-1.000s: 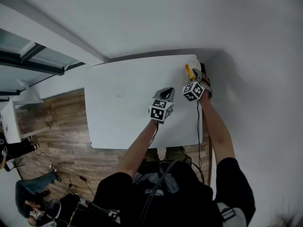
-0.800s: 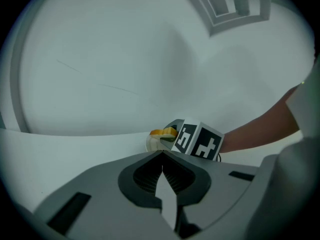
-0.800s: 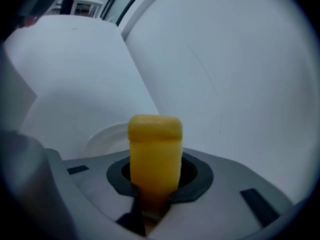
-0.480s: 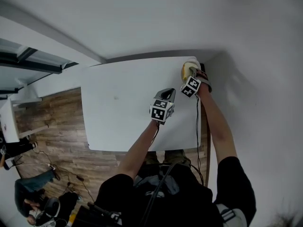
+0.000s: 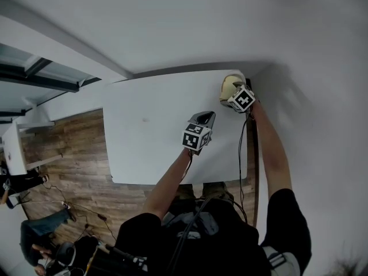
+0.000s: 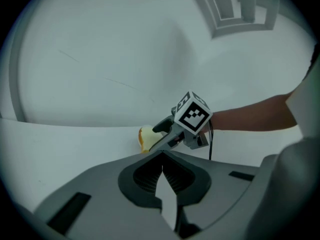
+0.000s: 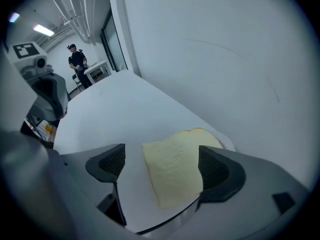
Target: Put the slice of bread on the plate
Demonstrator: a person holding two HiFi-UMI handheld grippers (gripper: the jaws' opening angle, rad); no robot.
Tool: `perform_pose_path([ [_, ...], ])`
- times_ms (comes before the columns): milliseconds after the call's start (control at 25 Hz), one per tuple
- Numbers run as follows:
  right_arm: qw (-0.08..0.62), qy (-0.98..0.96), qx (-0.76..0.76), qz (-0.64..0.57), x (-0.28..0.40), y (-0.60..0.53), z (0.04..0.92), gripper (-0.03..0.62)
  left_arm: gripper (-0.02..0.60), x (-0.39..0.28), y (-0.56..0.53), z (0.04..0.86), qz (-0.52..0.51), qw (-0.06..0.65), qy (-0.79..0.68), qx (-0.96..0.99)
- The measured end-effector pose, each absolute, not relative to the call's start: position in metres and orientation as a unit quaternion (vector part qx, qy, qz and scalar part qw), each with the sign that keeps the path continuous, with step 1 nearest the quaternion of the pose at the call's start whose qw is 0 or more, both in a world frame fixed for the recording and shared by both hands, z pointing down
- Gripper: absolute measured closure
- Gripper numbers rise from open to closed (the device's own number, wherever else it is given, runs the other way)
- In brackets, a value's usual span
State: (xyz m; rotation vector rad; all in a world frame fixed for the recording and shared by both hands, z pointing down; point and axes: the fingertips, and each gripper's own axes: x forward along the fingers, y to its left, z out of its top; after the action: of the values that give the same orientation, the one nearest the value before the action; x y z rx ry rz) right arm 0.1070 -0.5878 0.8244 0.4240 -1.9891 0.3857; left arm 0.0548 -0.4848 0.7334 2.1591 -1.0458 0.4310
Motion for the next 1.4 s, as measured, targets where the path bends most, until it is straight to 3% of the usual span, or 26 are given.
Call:
perform_pose_path([
  [40, 0.49, -0.837, 0.183, 0.16, 0.106, -0.582, 0.816, 0.136, 0.575, 0.051, -0.483, 0.731, 0.164, 0.344, -0.405, 0.831],
  [240, 0.316, -0.875, 0.325, 0.172, 0.118, -0.544, 0.734, 0.469, 0.575, 0.038, -0.472, 0.709, 0.158, 0.325, -0.41, 0.838],
  [360, 0.218, -0.872, 0.39, 0.201, 0.133, -0.498, 0.68, 0.585, 0.575, 0.035, -0.458, 0.681, 0.148, 0.302, -0.41, 0.848],
  [480, 0.144, -0.863, 0.431, 0.222, 0.139, -0.455, 0.635, 0.585, 0.575, 0.027, -0.444, 0.658, 0.14, 0.274, -0.412, 0.858],
  [840, 0.072, -0.799, 0.57, 0.179, 0.181, -0.348, 0.533, 0.586, 0.575, 0.047, -0.359, 0.559, 0.104, 0.202, -0.411, 0.883],
  [1120, 0.079, -0.812, 0.56, 0.145, 0.17, -0.327, 0.512, 0.585, 0.577, 0.055, -0.342, 0.528, 0.09, 0.162, -0.408, 0.894],
  [1400, 0.079, -0.811, 0.561, 0.148, 0.175, -0.311, 0.509, 0.585, 0.577, 0.058, -0.33, 0.526, 0.085, 0.169, -0.407, 0.894],
])
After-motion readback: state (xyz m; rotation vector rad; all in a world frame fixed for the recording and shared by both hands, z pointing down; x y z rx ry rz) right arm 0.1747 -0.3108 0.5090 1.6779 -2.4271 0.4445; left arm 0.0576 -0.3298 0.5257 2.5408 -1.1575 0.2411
